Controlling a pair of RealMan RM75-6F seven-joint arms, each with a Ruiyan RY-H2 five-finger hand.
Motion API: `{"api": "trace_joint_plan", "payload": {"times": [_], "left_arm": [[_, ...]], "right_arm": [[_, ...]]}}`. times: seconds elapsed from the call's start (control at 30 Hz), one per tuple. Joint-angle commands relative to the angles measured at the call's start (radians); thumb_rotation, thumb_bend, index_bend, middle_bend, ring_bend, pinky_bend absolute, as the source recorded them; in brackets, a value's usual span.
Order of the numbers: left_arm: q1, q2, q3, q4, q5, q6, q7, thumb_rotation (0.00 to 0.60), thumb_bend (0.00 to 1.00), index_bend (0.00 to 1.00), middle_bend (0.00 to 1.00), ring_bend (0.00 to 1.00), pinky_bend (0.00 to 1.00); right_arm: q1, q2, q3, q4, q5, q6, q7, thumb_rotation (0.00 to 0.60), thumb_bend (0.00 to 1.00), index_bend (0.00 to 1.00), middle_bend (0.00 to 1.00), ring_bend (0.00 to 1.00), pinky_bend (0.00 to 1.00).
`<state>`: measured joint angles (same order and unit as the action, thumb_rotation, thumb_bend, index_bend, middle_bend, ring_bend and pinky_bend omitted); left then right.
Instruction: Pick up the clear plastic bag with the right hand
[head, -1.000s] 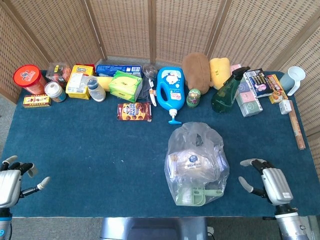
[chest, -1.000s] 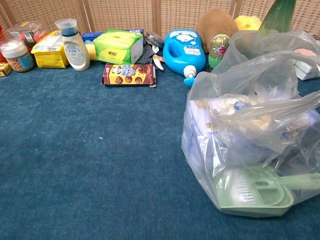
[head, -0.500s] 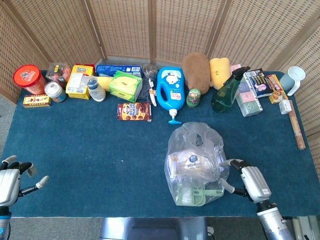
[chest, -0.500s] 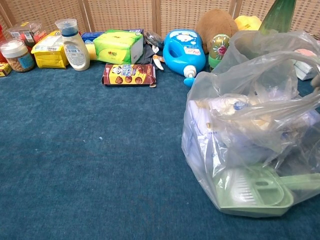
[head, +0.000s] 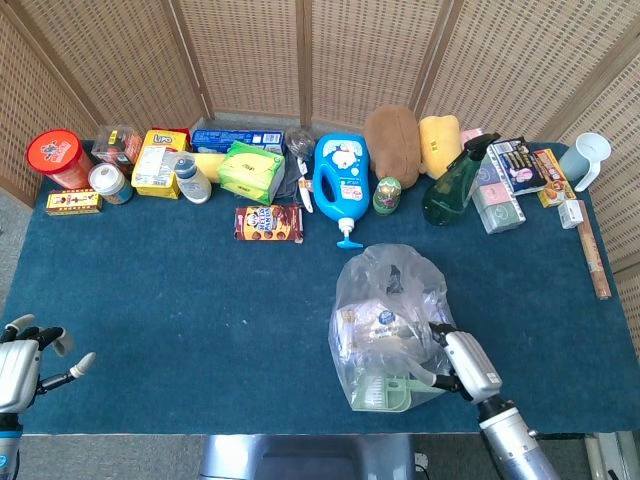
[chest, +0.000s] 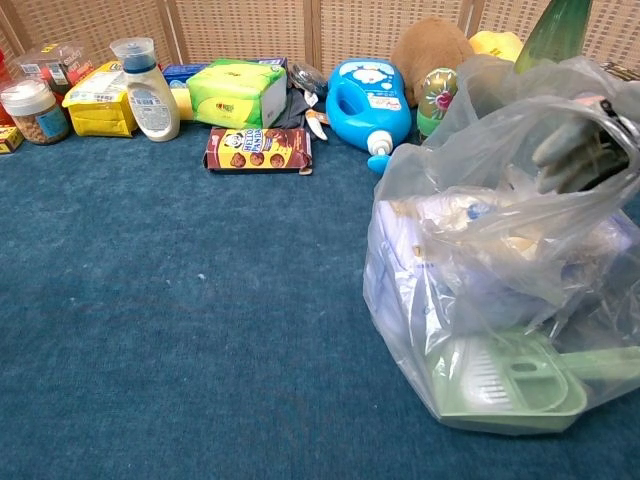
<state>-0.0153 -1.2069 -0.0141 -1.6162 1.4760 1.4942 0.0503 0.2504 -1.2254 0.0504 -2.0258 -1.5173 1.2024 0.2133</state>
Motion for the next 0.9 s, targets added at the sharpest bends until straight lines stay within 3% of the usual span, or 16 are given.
{"api": "trace_joint_plan", "payload": {"times": [0.03, 0.17, 0.37, 0.53, 0.7, 0.83, 0.9], "left_arm": [[0.0, -0.008, 0.0, 0.021, -0.006, -0.005, -0.02, 0.0, 0.13, 0.55, 0.58, 0.44, 0.17], [0.0, -0.021, -0.002, 0.065, -0.02, -0.019, -0.06, 0.0, 0.13, 0.55, 0.58, 0.44, 0.17], [-0.002, -0.034, -0.002, 0.101, -0.023, -0.026, -0.092, 0.0, 0.13, 0.55, 0.58, 0.44, 0.17], [-0.001, -0.041, -0.002, 0.121, -0.03, -0.033, -0.106, 0.0, 0.13, 0.55, 0.58, 0.44, 0.17], [-0.001, -0.044, -0.003, 0.131, -0.033, -0.036, -0.111, 0.0, 0.13, 0.55, 0.58, 0.44, 0.17], [-0.003, -0.045, -0.003, 0.134, -0.035, -0.04, -0.111, 0.0, 0.13, 0.55, 0.58, 0.44, 0.17], [-0.007, -0.045, -0.003, 0.133, -0.031, -0.043, -0.11, 0.0, 0.13, 0.55, 0.58, 0.44, 0.17]], "right_arm": [[0.02, -0.013, 0.019, -0.047, 0.052, -0.027, 0.029, 0.101, 0.31, 0.35, 0.39, 0.35, 0.29], [0.068, -0.015, 0.046, -0.146, 0.158, -0.137, 0.209, 0.099, 0.31, 0.35, 0.39, 0.35, 0.29], [0.119, 0.008, 0.121, -0.21, 0.259, -0.25, 0.486, 0.101, 0.31, 0.37, 0.41, 0.36, 0.29], [0.13, -0.008, 0.191, -0.217, 0.293, -0.267, 0.664, 0.101, 0.31, 0.4, 0.45, 0.38, 0.3], [0.124, 0.01, 0.227, -0.223, 0.291, -0.272, 0.763, 0.1, 0.31, 0.41, 0.46, 0.4, 0.31], [0.117, 0.038, 0.253, -0.246, 0.297, -0.275, 0.828, 0.098, 0.31, 0.42, 0.49, 0.45, 0.4], [0.102, 0.071, 0.304, -0.284, 0.335, -0.257, 0.922, 0.1, 0.31, 0.44, 0.51, 0.5, 0.48]]}}
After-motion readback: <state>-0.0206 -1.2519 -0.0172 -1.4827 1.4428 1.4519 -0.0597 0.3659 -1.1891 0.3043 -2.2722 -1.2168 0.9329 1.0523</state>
